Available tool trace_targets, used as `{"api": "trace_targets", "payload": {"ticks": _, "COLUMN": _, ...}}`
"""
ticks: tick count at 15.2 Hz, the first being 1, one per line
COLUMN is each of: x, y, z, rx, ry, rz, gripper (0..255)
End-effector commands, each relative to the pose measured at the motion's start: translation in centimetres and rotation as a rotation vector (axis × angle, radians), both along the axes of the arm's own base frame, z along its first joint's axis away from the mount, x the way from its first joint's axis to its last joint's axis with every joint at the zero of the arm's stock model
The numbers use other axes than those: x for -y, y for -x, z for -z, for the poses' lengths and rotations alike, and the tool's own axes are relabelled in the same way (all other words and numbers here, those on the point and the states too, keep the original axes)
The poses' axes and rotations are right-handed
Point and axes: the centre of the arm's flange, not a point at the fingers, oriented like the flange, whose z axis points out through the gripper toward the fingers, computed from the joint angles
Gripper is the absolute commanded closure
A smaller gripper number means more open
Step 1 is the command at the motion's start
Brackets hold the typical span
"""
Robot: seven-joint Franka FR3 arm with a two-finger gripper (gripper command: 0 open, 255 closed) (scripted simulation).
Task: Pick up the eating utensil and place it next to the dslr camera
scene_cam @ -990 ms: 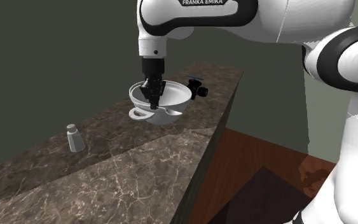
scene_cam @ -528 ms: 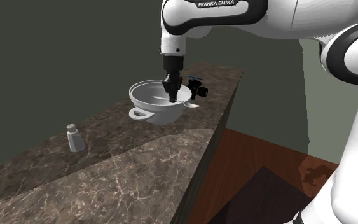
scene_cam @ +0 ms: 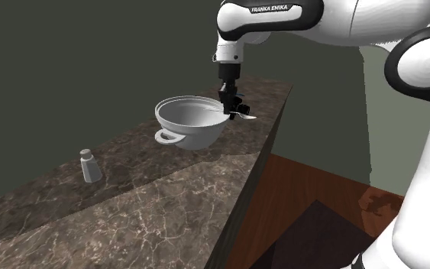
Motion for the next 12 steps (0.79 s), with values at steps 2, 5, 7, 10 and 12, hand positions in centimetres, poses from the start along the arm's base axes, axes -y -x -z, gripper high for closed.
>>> {"api": "trace_targets", "payload": {"ticks": 2, "x": 4.2, "y": -0.4, "z": 0.4, "rx": 0.000, "ry": 0.000, "rz": -0.001, "gripper": 255}}
{"api": "trace_targets", "payload": {"ticks": 5, "x": 8.2, "y": -0.8, "z": 0.4, "rx": 0.000, "ry": 0.000, "rz": -0.001, "gripper": 255}}
{"api": "trace_targets", "payload": {"ticks": 7, "x": 10.8, "y": -1.0, "z": 0.4, "rx": 0.000, "ry": 0.000, "rz": -0.001, "gripper": 255}}
{"api": "trace_targets", "payload": {"ticks": 10, "x": 14.7, "y": -1.5, "z": 0.3, "rx": 0.000, "ry": 0.000, "rz": -0.001, "gripper": 255}}
{"api": "trace_targets", "payload": {"ticks": 12, "x": 17.4, "y": -1.7, "z": 0.3, "rx": 0.000, "ry": 0.000, "rz": -0.001, "gripper": 255}}
